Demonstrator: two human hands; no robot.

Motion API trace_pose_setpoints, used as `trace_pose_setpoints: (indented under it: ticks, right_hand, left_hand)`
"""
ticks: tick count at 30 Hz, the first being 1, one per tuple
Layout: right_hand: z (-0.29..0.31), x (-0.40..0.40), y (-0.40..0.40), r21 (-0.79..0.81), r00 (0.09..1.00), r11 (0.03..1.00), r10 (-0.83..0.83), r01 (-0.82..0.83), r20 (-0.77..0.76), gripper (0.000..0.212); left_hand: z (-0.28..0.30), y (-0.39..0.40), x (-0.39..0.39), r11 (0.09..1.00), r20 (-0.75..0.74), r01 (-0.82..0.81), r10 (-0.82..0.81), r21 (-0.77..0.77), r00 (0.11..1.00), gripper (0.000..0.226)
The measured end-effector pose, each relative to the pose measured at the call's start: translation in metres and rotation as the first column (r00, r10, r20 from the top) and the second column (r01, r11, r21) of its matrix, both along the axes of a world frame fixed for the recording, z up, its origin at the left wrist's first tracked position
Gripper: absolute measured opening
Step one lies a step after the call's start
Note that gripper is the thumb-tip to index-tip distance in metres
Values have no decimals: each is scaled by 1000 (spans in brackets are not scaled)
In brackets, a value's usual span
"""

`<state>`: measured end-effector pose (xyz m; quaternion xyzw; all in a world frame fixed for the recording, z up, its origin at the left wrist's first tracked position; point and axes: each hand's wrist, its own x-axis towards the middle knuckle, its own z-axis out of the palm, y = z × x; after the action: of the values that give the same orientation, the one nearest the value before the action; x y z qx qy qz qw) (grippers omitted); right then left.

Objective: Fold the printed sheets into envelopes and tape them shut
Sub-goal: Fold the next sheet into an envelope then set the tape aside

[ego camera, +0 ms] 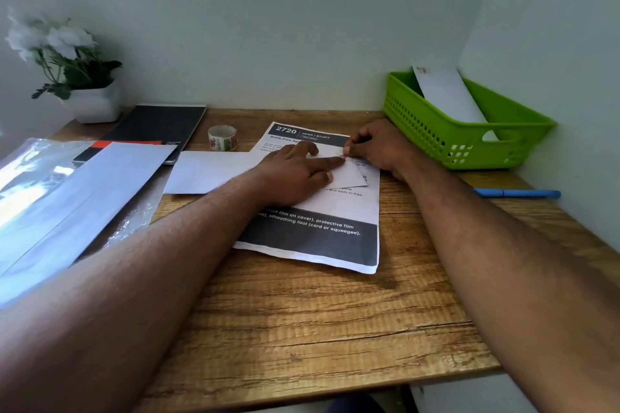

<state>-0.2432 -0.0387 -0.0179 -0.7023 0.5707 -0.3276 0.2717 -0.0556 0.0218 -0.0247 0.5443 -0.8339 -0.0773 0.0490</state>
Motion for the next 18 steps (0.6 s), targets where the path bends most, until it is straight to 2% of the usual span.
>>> trace_pose_setpoints:
  ticks: [13,18]
  right_hand:
    - [3,2,-1,32,1000,999,-25,25,7,10]
    - [3,10,-7,52,994,993,-108,108,-4,13]
  left_hand:
    - [1,-1,-1,1000,15,4,-4,-1,1000,46]
    - [0,-4,-1,1000,19,14,-14,-3,1000,46]
